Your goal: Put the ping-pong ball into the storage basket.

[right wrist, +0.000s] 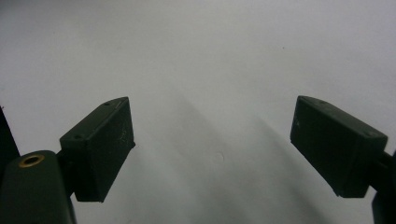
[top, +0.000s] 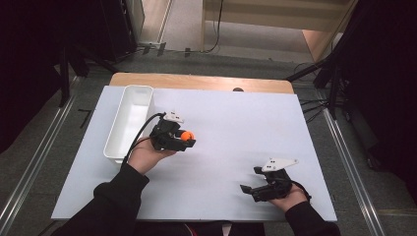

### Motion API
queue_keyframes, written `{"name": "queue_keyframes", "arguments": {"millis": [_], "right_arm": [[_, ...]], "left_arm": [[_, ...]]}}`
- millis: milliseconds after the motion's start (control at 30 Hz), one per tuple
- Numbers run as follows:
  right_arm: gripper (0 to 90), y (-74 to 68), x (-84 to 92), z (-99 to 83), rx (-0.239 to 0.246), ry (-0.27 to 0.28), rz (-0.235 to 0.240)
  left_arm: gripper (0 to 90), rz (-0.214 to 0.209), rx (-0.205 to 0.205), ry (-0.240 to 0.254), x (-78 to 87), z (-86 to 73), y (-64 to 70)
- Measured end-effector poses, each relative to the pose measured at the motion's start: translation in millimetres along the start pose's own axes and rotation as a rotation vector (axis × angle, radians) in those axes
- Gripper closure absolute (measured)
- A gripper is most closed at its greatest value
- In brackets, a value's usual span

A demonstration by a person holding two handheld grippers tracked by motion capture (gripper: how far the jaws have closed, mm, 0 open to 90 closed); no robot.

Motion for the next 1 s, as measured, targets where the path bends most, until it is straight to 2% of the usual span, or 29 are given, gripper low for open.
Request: {"name": "queue_keyframes", "arguments": {"millis": [567,1000], "right_arm": [[12.3,0.7,0.3,0.3,0.001,0.005,-0.004],[12.3,0.3,0.0,-0.1,-0.002,0.0,-0.001]], "left_arm": [[50.1,-0.01,-0.003,-0.009,16.6,2.2,-2.9],[50.1,-0.007,-0.029,-0.018,30.6,3.8,-8.4]]}}
Point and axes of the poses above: each handheld gripper's, and its own axes: x roughly backward along the jaws, z roughly out of its top, y roughly to its right, the point moved 8 cm from there along -x, roughly forward along the jaws, and after that the axes turned 8 degrees about -y, right-handed, at the moved point
